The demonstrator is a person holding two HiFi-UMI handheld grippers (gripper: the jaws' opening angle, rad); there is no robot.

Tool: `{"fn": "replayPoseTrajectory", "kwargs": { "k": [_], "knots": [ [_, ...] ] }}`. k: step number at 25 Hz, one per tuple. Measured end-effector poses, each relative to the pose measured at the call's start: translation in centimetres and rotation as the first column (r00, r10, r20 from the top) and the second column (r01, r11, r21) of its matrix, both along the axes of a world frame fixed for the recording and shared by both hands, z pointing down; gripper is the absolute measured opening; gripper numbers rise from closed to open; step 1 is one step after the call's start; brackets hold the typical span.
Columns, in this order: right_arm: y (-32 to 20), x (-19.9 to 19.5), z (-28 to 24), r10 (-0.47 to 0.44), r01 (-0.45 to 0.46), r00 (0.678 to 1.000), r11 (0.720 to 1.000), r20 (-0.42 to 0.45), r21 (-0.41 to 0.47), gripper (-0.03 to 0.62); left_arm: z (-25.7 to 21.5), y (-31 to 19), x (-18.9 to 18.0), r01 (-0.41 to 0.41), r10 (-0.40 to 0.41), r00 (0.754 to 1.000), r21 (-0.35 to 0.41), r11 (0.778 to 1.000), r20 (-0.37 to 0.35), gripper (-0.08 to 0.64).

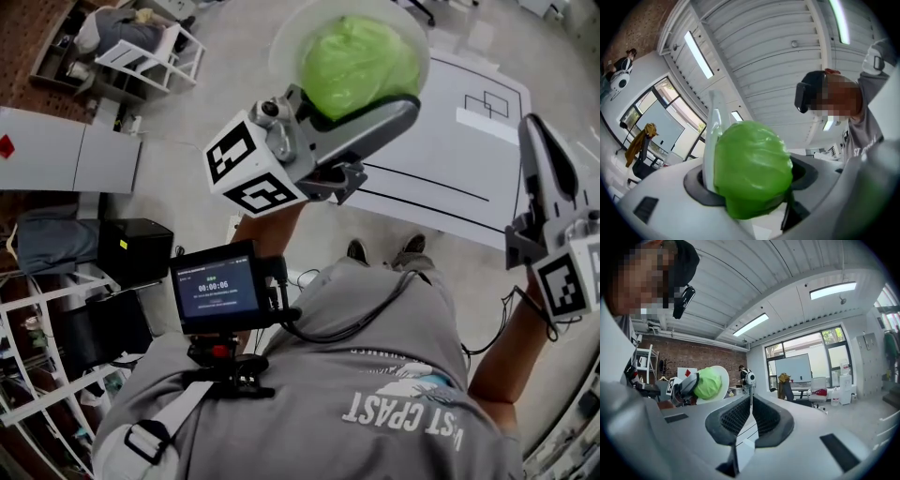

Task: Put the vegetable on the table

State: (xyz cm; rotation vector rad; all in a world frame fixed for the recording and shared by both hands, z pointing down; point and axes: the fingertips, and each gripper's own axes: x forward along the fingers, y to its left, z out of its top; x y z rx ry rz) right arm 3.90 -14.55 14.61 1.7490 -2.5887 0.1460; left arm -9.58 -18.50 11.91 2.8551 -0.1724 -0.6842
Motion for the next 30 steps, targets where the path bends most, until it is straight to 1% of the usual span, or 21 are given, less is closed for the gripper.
{"fn": "replayPoseTrajectory", "kwargs": {
  "k": [2,3,6,8,10,11,12,15,18,19,20,23,24,25,26,27,30],
  "knots": [
    [-0.5,-0.2,-0.9,-0.023,0.023,1.0,1.0,0.005,-0.005,0.009,-1.4,1.0,1.2,0.014,-0.015,1.0,0.056,0.998,0.018,0.359],
    [-0.7,-0.3,-1.8,-0.033,0.033,0.999,0.999,0.006,-0.01,0.009,-2.5,1.6,1.7,0.019,-0.021,1.0,0.072,0.997,0.019,0.359],
    [-2.2,0.7,-3.8,-0.063,0.064,0.998,0.998,0.009,-0.026,0.009,-4.9,1.7,3.7,0.039,-0.04,0.999,0.068,0.997,0.005,0.359],
    [-6.0,2.9,-2.6,-0.093,0.094,0.995,0.995,0.02,-0.028,0.009,-3.7,-1.4,6.4,0.066,-0.067,0.998,0.07,0.995,0.016,0.359],
    [-11.4,5.7,0.2,-0.136,0.137,0.99,0.99,0.031,-0.03,0.009,-1.0,-6.2,9.7,0.105,-0.107,0.994,0.077,0.991,0.032,0.359],
    [-13.5,6.9,0.9,-0.155,0.156,0.987,0.987,0.033,-0.031,0.009,-0.4,-8.0,11.0,0.124,-0.127,0.991,0.083,0.989,0.037,0.359],
    [-14.6,7.6,0.6,-0.169,0.17,0.985,0.985,0.032,-0.033,0.009,-0.7,-8.8,11.8,0.138,-0.142,0.989,0.091,0.986,0.039,0.359],
    [-14.4,7.7,-1.4,-0.19,0.191,0.981,0.981,0.024,-0.045,0.009,-3.0,-7.8,12.2,0.156,-0.161,0.986,0.112,0.981,0.042,0.359],
    [-17.6,8.5,1.0,-0.226,0.227,0.974,0.973,0.031,-0.05,0.009,-0.8,-10.7,13.6,0.174,-0.182,0.982,0.12,0.977,0.057,0.359],
    [-17.9,8.6,0.6,-0.237,0.238,0.971,0.97,0.03,-0.053,0.009,-1.1,-11.0,14.0,0.179,-0.187,0.981,0.119,0.977,0.058,0.359],
    [-17.1,8.5,-1.0,-0.245,0.246,0.969,0.968,0.023,-0.056,0.009,-2.7,-10.2,14.0,0.181,-0.188,0.981,0.116,0.977,0.053,0.359],
    [-13.4,6.8,-9.7,-0.261,0.26,0.965,0.963,-0.005,-0.068,0.009,-11.3,-6.4,12.7,0.178,-0.181,0.983,0.102,0.979,0.026,0.359],
    [-13.1,6.5,-11.6,-0.266,0.264,0.964,0.962,-0.009,-0.07,0.009,-13.1,-6.1,12.5,0.178,-0.181,0.983,0.099,0.979,0.022,0.359],
    [-13.5,6.5,-12.4,-0.27,0.269,0.963,0.961,-0.008,-0.07,0.009,-13.8,-6.4,12.6,0.18,-0.183,0.983,0.098,0.979,0.026,0.359],
    [-14.5,6.8,-11.9,-0.274,0.273,0.962,0.96,-0.001,-0.069,0.009,-13.2,-7.4,12.9,0.182,-0.186,0.982,0.098,0.978,0.035,0.359],
    [-15.8,7.3,-10.2,-0.276,0.276,0.961,0.959,0.008,-0.069,0.009,-11.6,-8.7,13.4,0.183,-0.189,0.981,0.098,0.978,0.049,0.359],
    [-18.9,8.1,-3.6,-0.276,0.278,0.96,0.958,0.038,-0.071,0.009,-5.0,-12.0,14.3,0.181,-0.189,0.978,0.095,0.979,0.09,0.359]
  ]
}}
